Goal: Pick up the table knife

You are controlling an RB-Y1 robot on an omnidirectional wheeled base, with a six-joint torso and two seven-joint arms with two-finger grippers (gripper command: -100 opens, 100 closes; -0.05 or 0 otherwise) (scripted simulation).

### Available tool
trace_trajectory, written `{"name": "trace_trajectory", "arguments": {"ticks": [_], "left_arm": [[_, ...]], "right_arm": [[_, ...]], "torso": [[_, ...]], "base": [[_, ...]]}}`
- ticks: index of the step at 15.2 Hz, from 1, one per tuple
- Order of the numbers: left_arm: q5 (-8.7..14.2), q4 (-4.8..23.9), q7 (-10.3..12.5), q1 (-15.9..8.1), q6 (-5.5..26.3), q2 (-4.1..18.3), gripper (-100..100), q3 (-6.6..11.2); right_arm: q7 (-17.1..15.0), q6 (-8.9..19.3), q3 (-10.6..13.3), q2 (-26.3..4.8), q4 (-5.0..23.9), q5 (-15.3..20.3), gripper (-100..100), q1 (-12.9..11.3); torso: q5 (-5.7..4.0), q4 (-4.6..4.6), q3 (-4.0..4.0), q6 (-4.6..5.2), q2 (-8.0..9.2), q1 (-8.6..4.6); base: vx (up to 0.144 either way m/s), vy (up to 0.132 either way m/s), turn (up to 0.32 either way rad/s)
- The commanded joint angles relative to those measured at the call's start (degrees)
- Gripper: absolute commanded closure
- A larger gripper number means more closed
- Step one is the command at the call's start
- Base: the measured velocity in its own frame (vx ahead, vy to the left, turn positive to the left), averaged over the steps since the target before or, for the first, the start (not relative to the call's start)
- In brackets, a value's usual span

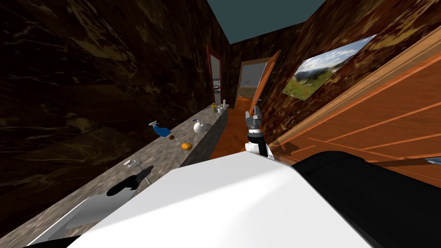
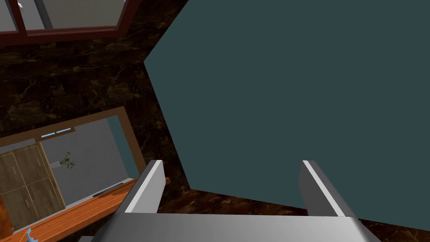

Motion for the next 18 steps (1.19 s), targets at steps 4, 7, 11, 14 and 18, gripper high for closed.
{"name": "trace_trajectory", "arguments": {"ticks": [4,7,11,14,18], "left_arm": [[-0.14,2.74,-0.2,-0.88,-0.19,-0.28,-100,-0.45],[-0.84,5.07,-0.19,-1.93,-1.45,-1.13,-100,-1.04],[-0.74,4.38,-0.18,-1.66,-1.07,-0.96,100,-0.91],[-0.14,2.74,-0.2,-0.88,-0.19,-0.28,100,-0.45],[0.26,1.43,-0.24,-0.3,0.39,0.25,100,-0.1]], "right_arm": [[0.0,0.0,0.0,0.0,0.0,0.0,0,0.0],[0.0,0.0,-0.01,-0.01,0.0,0.0,0,-0.01],[0.0,0.0,-0.01,0.0,0.0,0.0,0,0.0],[0.0,0.0,0.0,0.0,0.0,0.0,0,0.0],[0.0,0.0,0.0,0.0,0.0,0.0,0,0.0]], "torso": [[0.03,0.02,0.06,0.0,0.11,0.12],[0.08,0.04,0.11,0.0,0.19,0.33],[0.05,0.05,0.13,-0.02,0.23,0.19],[0.19,0.17,0.24,0.16,0.33,0.28],[0.13,0.18,0.28,0.1,0.41,0.05]], "base": [[0.024,0.001,-0.044],[0.003,0.048,-0.06],[0.0,0.012,0.0],[0.0,-0.007,0.025],[-0.005,-0.044,0.055]]}}
